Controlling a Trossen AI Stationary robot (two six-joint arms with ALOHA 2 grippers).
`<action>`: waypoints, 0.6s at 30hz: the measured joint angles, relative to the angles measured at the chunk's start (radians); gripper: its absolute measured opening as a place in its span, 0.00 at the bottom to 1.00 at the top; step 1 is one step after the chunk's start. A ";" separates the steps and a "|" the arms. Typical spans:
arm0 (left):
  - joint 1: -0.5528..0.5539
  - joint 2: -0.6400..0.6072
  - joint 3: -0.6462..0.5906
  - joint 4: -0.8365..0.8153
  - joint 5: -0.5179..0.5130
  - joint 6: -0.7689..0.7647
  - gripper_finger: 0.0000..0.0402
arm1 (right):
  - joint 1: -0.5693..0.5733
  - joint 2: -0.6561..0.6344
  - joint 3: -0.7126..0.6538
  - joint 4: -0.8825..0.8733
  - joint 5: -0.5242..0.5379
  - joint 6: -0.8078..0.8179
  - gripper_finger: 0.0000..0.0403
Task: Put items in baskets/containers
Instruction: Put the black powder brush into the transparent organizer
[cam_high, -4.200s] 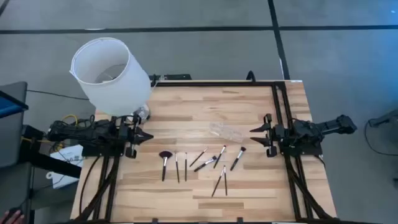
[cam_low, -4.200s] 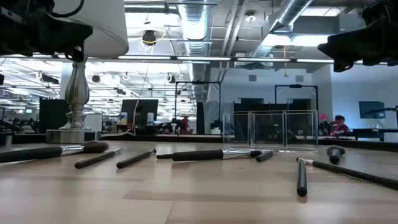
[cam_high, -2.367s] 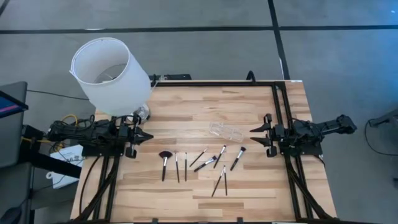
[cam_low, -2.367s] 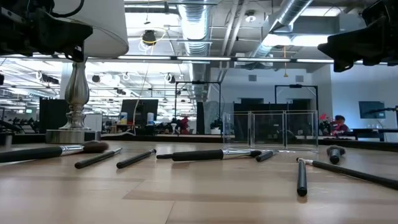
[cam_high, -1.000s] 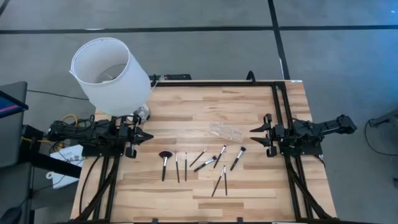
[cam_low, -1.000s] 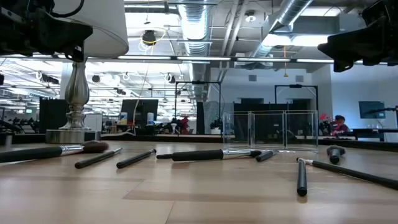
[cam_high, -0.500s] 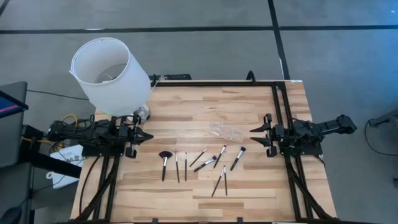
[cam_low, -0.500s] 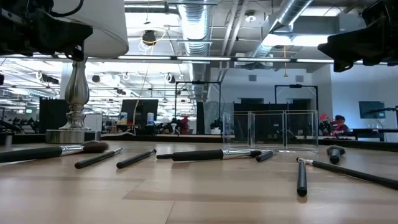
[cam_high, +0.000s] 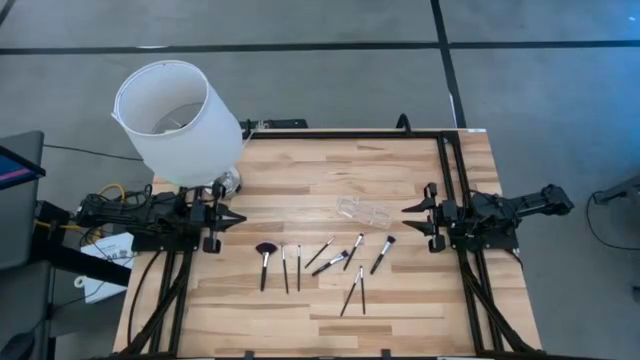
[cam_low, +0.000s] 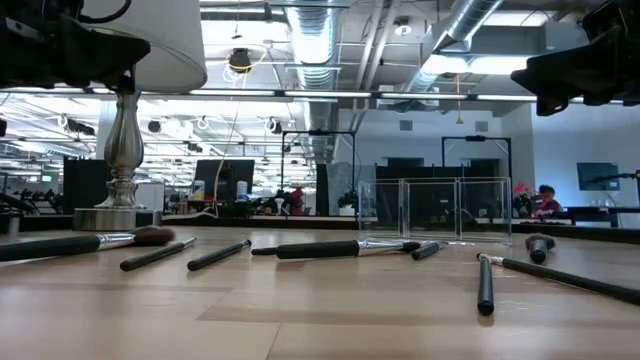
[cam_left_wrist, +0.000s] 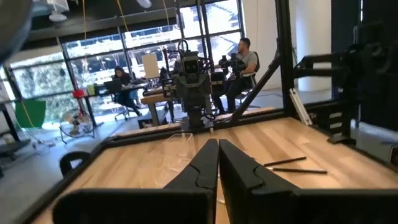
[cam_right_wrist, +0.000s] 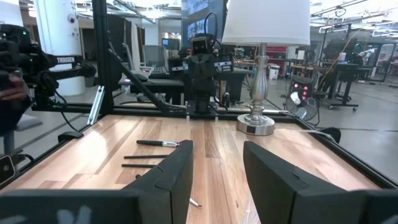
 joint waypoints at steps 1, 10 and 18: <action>0.000 0.000 0.000 0.001 0.000 -0.016 0.03 | 0.000 0.000 0.000 0.000 0.000 0.000 0.33; 0.000 0.000 0.000 0.018 0.000 -0.027 0.03 | 0.000 0.000 0.000 0.000 0.000 0.000 0.33; 0.000 0.045 0.000 0.113 -0.056 -0.145 0.04 | 0.000 0.000 0.000 0.000 0.000 0.000 0.33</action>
